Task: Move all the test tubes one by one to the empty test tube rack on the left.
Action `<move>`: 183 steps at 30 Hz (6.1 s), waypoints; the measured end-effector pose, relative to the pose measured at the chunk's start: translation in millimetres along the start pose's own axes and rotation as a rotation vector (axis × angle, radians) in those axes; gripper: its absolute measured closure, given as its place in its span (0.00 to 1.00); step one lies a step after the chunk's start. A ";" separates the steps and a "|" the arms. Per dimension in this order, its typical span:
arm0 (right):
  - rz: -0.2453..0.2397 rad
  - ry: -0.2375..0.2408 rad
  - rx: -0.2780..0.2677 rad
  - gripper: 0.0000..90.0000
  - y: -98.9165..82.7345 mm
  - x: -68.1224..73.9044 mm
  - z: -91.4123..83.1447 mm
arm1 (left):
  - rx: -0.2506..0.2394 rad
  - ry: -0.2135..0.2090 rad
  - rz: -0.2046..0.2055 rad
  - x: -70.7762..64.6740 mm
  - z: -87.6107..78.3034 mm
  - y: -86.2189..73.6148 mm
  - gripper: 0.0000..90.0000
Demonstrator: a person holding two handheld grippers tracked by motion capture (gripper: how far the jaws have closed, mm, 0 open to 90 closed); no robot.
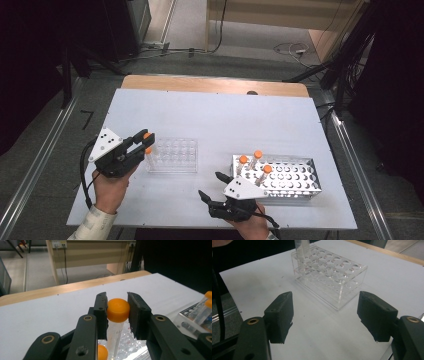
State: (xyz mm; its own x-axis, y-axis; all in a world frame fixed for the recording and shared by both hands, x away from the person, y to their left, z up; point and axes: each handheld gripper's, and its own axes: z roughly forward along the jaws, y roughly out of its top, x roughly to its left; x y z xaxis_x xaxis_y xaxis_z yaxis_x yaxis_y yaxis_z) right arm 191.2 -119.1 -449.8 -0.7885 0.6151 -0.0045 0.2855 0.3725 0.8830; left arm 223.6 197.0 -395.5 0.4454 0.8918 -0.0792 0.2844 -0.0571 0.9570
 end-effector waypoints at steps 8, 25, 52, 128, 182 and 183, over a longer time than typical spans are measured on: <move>-0.004 -0.003 -0.004 0.31 -0.2 0.5 -1.7 | 0.051 0.002 0.028 -2.5 9.6 -15.8 0.79; -0.003 -0.012 -0.009 0.31 -0.5 -0.1 -1.8 | 0.075 0.023 0.067 -6.3 17.4 -34.0 0.71; 0.034 -0.043 -0.041 0.31 -5.5 -12.5 -22.8 | 0.035 0.044 -0.006 -23.5 0.8 -43.3 0.13; 0.145 -0.348 -0.047 0.37 -51.3 -83.3 -74.5 | 0.039 0.029 0.010 -28.8 -0.7 -50.2 0.12; 0.099 -0.345 -0.205 0.80 -15.1 -76.3 -96.5 | 0.049 0.053 0.021 -33.9 1.5 -53.3 0.13; 0.096 -0.341 -0.207 0.80 -13.6 -74.6 -96.9 | 0.049 0.053 0.022 -34.3 1.5 -53.4 0.13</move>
State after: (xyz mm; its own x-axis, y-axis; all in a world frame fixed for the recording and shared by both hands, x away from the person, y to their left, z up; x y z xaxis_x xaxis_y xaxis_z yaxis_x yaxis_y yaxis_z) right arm 193.4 -237.4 -416.0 -0.5281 0.8482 -0.0418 0.2064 0.1759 0.9625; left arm 194.4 168.8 -444.3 0.4063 0.9127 -0.0423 0.3166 -0.0972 0.9436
